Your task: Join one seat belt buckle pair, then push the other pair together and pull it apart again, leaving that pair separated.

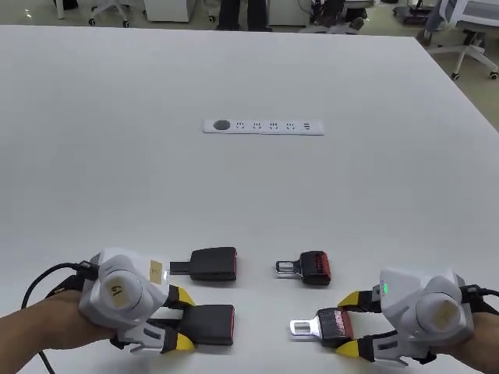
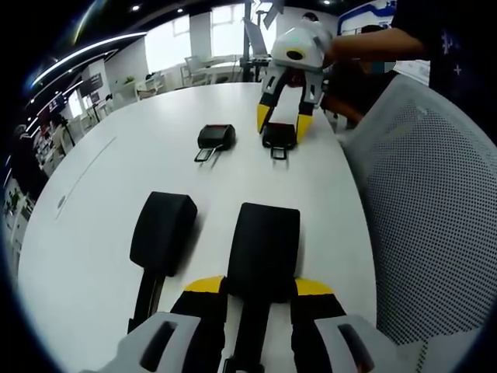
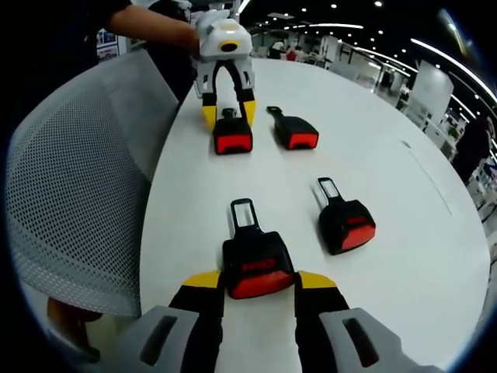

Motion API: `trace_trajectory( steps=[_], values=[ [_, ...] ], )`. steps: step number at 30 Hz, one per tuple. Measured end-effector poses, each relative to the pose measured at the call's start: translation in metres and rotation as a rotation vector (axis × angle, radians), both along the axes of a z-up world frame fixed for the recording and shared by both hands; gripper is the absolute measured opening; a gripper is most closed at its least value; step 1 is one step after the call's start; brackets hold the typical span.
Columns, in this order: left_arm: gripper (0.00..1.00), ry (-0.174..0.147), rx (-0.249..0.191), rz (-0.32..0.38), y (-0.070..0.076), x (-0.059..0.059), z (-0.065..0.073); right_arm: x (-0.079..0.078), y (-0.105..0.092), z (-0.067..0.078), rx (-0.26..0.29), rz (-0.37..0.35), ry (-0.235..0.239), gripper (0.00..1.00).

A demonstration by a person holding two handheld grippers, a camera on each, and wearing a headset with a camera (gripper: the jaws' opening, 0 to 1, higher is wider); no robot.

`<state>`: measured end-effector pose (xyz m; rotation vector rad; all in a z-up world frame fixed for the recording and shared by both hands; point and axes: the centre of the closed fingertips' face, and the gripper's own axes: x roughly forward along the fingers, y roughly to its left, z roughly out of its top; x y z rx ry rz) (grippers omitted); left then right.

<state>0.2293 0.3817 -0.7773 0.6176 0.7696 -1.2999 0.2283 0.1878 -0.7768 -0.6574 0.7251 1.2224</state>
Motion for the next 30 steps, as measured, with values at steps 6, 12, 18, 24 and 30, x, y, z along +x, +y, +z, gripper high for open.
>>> trace_trajectory(
  steps=[6,12,18,24,30],
  values=[
    [0.33,0.001,0.001,0.002,0.0012,0.0007,-0.0014,0.0012,-0.0013,-0.0013,-0.008,-0.005,-0.003,0.32],
    [0.32,0.001,0.002,0.005,0.0004,-0.0004,-0.0008,0.0031,-0.0016,-0.0032,-0.020,-0.005,-0.008,0.32],
    [0.32,0.002,0.006,0.005,-0.0001,-0.0007,-0.0008,0.0049,0.0028,-0.0022,-0.009,-0.012,-0.011,0.30],
    [0.32,0.004,0.006,0.007,-0.0014,-0.0015,0.0002,0.0044,0.0055,-0.0042,-0.011,-0.002,-0.006,0.30],
    [0.32,0.005,0.006,0.008,-0.0015,-0.0015,0.0004,0.0046,0.0060,-0.0038,-0.012,0.004,-0.003,0.30]
  ],
)
